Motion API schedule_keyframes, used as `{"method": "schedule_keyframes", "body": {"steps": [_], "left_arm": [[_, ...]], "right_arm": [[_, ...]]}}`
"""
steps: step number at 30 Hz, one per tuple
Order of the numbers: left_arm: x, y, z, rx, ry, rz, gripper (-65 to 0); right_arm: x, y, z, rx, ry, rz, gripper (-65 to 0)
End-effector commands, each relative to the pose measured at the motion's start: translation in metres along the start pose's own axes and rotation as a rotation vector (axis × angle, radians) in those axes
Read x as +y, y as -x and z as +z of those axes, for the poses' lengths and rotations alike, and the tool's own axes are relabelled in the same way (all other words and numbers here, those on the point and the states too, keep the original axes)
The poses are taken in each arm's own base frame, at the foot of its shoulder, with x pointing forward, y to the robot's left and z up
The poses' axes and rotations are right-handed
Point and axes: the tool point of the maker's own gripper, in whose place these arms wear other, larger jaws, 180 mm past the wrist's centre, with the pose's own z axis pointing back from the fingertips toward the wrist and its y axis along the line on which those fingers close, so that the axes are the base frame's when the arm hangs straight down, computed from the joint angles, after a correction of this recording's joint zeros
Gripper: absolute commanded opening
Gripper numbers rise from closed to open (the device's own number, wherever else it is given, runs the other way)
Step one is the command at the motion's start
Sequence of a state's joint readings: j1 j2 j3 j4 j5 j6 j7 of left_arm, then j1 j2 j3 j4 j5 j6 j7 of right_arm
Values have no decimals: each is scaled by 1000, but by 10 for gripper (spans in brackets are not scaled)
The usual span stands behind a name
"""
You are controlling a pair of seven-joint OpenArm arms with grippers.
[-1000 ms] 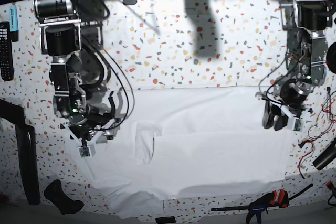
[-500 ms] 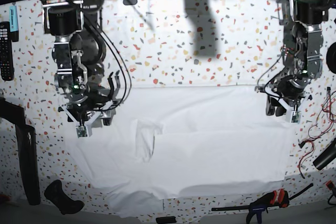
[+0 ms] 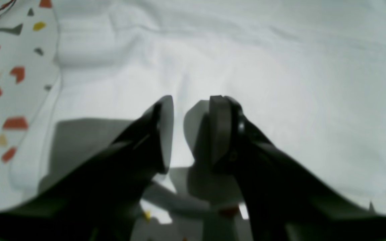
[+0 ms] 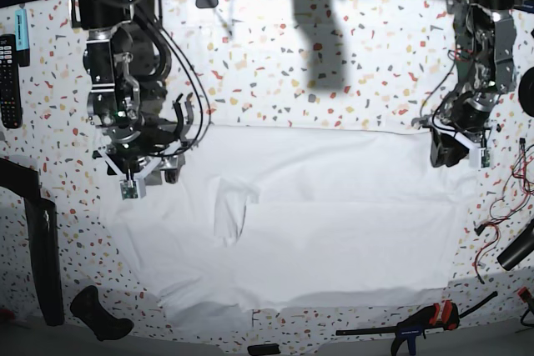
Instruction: Fold the T-shirt properly
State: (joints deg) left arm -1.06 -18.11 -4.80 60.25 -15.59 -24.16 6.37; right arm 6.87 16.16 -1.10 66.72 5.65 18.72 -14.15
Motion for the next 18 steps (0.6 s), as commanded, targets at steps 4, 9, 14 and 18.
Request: {"method": "schedule_keyframes", "body": {"steps": [4,9,14,18], "left_arm": [[-6,45,20,187,1,-66,-474],[-16,19,25,122,14,-173,-474],[-20,-32,10,34,15,-201,-474],[-18,-75,-6,6,1,-221,-474]], "right_arm": [[4,8,9,49,-6,34,-278],[4,7,10,47,-7,36,-278],[4,7,10,47,-7,36,-278],[4,7,10,46,-7,36,-278]]}}
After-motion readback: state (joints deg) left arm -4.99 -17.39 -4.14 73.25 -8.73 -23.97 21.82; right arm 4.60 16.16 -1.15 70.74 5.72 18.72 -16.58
